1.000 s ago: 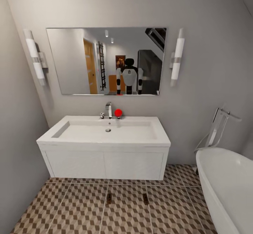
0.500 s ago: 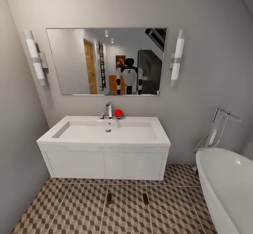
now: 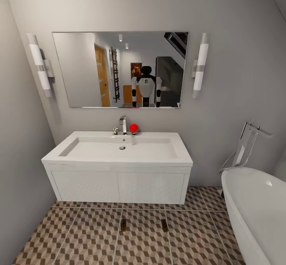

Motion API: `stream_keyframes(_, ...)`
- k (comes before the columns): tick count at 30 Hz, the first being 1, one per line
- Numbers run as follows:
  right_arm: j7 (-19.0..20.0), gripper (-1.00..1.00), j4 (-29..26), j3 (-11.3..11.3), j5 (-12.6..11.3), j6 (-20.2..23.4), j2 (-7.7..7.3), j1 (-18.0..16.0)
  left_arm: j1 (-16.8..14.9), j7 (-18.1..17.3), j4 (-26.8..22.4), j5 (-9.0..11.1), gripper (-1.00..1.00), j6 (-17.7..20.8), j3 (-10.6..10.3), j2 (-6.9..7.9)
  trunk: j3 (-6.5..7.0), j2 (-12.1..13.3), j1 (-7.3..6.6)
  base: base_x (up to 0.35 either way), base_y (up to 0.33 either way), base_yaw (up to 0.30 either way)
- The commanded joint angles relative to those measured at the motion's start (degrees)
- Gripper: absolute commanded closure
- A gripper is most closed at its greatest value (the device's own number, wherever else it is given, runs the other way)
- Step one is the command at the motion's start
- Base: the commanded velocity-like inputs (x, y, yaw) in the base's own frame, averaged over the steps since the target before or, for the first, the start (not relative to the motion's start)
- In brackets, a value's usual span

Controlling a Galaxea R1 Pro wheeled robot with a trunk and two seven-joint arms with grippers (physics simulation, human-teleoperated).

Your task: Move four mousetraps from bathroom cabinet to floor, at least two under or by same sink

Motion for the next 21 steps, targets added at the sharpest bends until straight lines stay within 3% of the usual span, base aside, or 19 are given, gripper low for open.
stream_keyframes(1,-0.26,-1.0,0.19,0.43,0.28,-0.29,0.02,-0.08,-0.04,0.17,0.05,0.39,-1.0,-0.18,-0.38,-0.04,-0.07,-0.05,0.0,0.0,0.0,0.0)
stream_keyframes(12,-0.23,-1.0,0.19,0.43,0.53,-0.36,-0.25,-0.08,-0.04,0.17,0.06,0.37,-1.0,-0.14,-0.38,-0.1,-0.07,-0.05,0.0,0.0,0.0,0.0)
stream_keyframes(21,-0.2,-1.0,0.19,0.43,2.41,-0.37,-0.19,-0.08,-0.04,0.16,0.06,0.37,-1.0,-0.13,-0.38,-0.1,-0.07,-0.05,0.0,0.0,0.0,0.0)
